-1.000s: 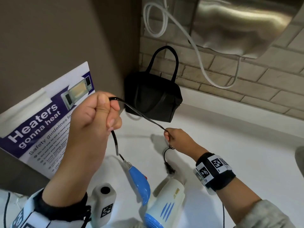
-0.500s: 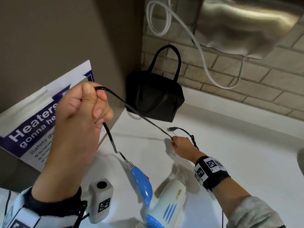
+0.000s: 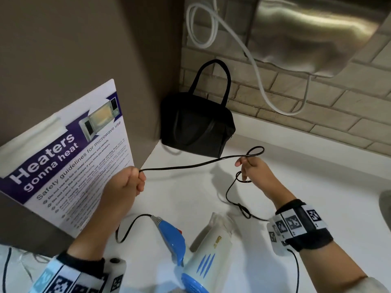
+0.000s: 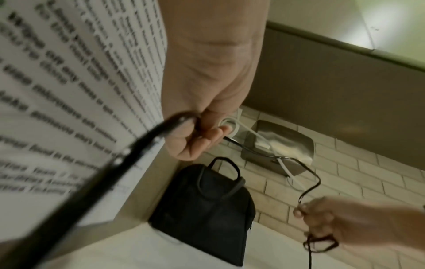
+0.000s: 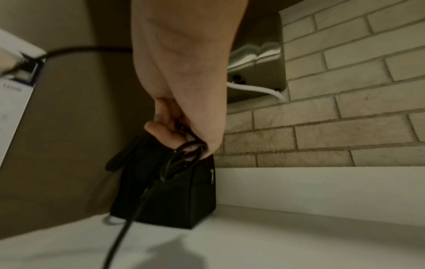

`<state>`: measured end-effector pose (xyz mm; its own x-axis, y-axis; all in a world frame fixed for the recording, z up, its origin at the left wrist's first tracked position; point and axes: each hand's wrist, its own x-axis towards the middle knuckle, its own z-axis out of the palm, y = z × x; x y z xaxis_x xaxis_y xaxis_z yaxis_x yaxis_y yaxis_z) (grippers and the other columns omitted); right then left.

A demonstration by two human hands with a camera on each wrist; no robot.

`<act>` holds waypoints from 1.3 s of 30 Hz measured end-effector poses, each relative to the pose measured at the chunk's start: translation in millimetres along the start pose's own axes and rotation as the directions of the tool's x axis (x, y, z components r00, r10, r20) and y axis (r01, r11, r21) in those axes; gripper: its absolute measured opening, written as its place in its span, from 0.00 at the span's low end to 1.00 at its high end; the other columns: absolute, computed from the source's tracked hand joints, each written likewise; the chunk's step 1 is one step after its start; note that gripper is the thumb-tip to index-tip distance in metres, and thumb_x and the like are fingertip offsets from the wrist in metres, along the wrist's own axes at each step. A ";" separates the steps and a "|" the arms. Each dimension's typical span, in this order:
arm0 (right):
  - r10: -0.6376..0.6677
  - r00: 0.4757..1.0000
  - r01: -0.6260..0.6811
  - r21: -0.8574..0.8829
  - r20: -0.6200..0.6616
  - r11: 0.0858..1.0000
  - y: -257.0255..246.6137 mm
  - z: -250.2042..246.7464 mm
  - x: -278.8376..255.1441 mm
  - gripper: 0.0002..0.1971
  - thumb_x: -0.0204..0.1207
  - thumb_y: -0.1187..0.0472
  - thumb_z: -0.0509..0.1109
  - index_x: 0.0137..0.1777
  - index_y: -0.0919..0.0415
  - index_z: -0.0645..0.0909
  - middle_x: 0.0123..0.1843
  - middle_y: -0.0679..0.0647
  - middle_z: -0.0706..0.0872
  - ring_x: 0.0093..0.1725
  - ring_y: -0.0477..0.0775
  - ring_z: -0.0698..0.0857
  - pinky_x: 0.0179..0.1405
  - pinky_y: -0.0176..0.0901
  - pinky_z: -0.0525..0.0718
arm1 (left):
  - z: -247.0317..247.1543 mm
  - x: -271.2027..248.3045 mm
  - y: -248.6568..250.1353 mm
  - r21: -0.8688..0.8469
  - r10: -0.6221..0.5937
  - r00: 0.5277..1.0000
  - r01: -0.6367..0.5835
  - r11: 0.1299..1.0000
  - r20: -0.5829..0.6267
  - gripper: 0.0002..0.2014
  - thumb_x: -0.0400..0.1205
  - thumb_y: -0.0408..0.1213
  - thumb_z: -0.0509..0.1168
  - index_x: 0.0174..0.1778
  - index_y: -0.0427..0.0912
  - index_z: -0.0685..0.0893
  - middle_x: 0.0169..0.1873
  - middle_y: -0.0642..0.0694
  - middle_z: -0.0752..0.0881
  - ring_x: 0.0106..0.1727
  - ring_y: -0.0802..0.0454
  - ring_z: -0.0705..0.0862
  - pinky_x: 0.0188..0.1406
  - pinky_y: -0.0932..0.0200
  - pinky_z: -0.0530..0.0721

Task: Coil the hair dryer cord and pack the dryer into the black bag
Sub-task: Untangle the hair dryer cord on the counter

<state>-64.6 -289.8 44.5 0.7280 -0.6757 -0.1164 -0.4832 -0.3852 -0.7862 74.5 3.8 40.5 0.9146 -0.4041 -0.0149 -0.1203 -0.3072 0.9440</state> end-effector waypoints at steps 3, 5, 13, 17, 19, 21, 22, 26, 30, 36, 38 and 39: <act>-0.004 0.999 0.006 -0.036 0.050 0.999 -9.0 -13.6 -4.7 0.18 0.87 0.58 0.52 0.49 0.61 0.83 0.28 0.52 0.75 0.28 0.50 0.77 0.38 0.41 0.75 | 7.9 11.3 -23.9 0.008 -0.068 0.998 0.068 0.998 -0.006 0.17 0.86 0.40 0.52 0.34 0.44 0.80 0.26 0.47 0.80 0.33 0.47 0.76 0.38 0.52 0.75; 0.018 0.993 -0.002 -0.136 0.116 0.991 -13.3 -19.6 -8.8 0.18 0.87 0.55 0.52 0.49 0.59 0.84 0.27 0.52 0.76 0.28 0.50 0.80 0.40 0.45 0.80 | 11.1 15.8 -35.3 0.084 -0.103 0.994 0.100 0.991 0.037 0.17 0.88 0.34 0.51 0.37 0.44 0.81 0.31 0.47 0.83 0.39 0.45 0.80 0.43 0.54 0.76; 0.019 0.982 0.035 -0.282 0.187 0.959 -50.2 -23.8 -34.1 0.18 0.85 0.54 0.55 0.44 0.56 0.86 0.26 0.50 0.84 0.27 0.45 0.86 0.28 0.38 0.78 | 32.1 8.8 -13.9 0.423 0.233 0.957 -0.286 0.860 0.173 0.32 0.79 0.57 0.45 0.60 0.40 0.84 0.55 0.42 0.87 0.58 0.43 0.84 0.61 0.44 0.81; -0.048 0.972 0.132 -0.369 0.228 0.920 -72.3 -18.4 -46.7 0.19 0.84 0.54 0.55 0.40 0.55 0.87 0.26 0.52 0.88 0.29 0.45 0.87 0.33 0.36 0.82 | 43.2 -14.7 55.2 0.226 0.445 0.881 -0.472 0.852 0.160 0.26 0.83 0.54 0.49 0.70 0.44 0.77 0.64 0.49 0.81 0.66 0.53 0.78 0.68 0.54 0.75; -0.078 0.966 0.181 -0.423 0.248 0.888 -82.8 -14.5 -53.9 0.20 0.84 0.53 0.55 0.39 0.55 0.87 0.27 0.52 0.89 0.32 0.50 0.88 0.32 0.36 0.83 | 48.0 -26.1 89.7 0.202 0.608 0.778 -0.628 0.751 0.160 0.20 0.85 0.47 0.51 0.71 0.47 0.76 0.68 0.52 0.78 0.71 0.55 0.73 0.72 0.52 0.70; -0.118 0.949 0.238 -0.418 0.292 0.876 -92.9 -10.8 -62.1 0.19 0.83 0.54 0.56 0.37 0.53 0.85 0.26 0.50 0.89 0.33 0.51 0.89 0.29 0.34 0.81 | 57.5 -30.1 111.2 0.301 0.731 0.630 -0.773 0.558 0.263 0.19 0.84 0.40 0.52 0.70 0.47 0.77 0.71 0.53 0.77 0.76 0.54 0.68 0.75 0.51 0.62; -0.143 0.937 0.267 -0.393 0.318 0.880 -97.6 -10.3 -66.2 0.18 0.82 0.55 0.56 0.35 0.51 0.83 0.27 0.50 0.89 0.33 0.49 0.88 0.29 0.33 0.79 | 64.6 -27.9 114.3 0.351 0.745 0.567 -0.818 0.456 0.352 0.20 0.82 0.38 0.52 0.69 0.47 0.79 0.72 0.51 0.78 0.77 0.52 0.67 0.76 0.48 0.59; -0.243 0.889 0.371 -0.299 0.387 0.879 -105.4 -15.7 -74.3 0.17 0.82 0.59 0.59 0.33 0.50 0.80 0.27 0.48 0.85 0.31 0.43 0.83 0.31 0.33 0.77 | 78.8 -12.1 99.9 0.540 0.598 0.609 -0.778 0.322 0.521 0.20 0.62 0.22 0.71 0.49 0.43 0.86 0.48 0.48 0.89 0.64 0.40 0.81 0.68 0.47 0.69; -0.330 0.897 0.414 -0.295 0.296 0.861 -89.3 -15.2 -68.7 0.16 0.83 0.59 0.60 0.32 0.50 0.78 0.25 0.44 0.77 0.27 0.44 0.74 0.29 0.31 0.71 | 69.4 -5.3 92.1 0.506 0.536 0.670 -0.741 0.442 0.513 0.20 0.56 0.15 0.61 0.33 0.45 0.79 0.28 0.54 0.78 0.42 0.45 0.77 0.45 0.58 0.62; -0.319 0.926 0.348 -0.130 0.204 0.928 -64.9 -7.2 -53.0 0.19 0.82 0.67 0.56 0.29 0.53 0.70 0.27 0.45 0.76 0.37 0.57 0.81 0.38 0.37 0.74 | 55.3 -12.9 100.6 0.310 0.528 0.783 -0.617 0.723 0.328 0.21 0.69 0.15 0.53 0.29 0.50 0.72 0.27 0.58 0.73 0.47 0.51 0.75 0.54 0.55 0.71; -0.314 0.926 0.348 -0.155 0.207 0.925 -56.7 -2.5 -46.4 0.20 0.79 0.70 0.55 0.28 0.51 0.68 0.28 0.45 0.75 0.34 0.55 0.79 0.40 0.45 0.77 | 46.5 -15.4 105.1 0.165 0.510 0.829 -0.549 0.819 0.229 0.23 0.70 0.15 0.52 0.26 0.52 0.71 0.30 0.59 0.74 0.46 0.59 0.76 0.53 0.66 0.73; -0.303 0.931 0.338 -0.169 0.204 0.926 -52.6 -0.6 -44.0 0.21 0.78 0.71 0.55 0.27 0.49 0.68 0.28 0.45 0.75 0.33 0.55 0.78 0.41 0.51 0.79 | 42.7 -15.4 107.6 0.113 0.490 0.851 -0.515 0.850 0.190 0.24 0.73 0.14 0.52 0.26 0.51 0.72 0.32 0.59 0.74 0.45 0.65 0.76 0.51 0.74 0.72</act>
<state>-71.5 -240.2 91.4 0.9232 -0.3843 0.0065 -0.2832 -0.6916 -0.6645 30.9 -59.9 128.2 0.6456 -0.6580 0.3876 -0.6168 -0.1501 0.7727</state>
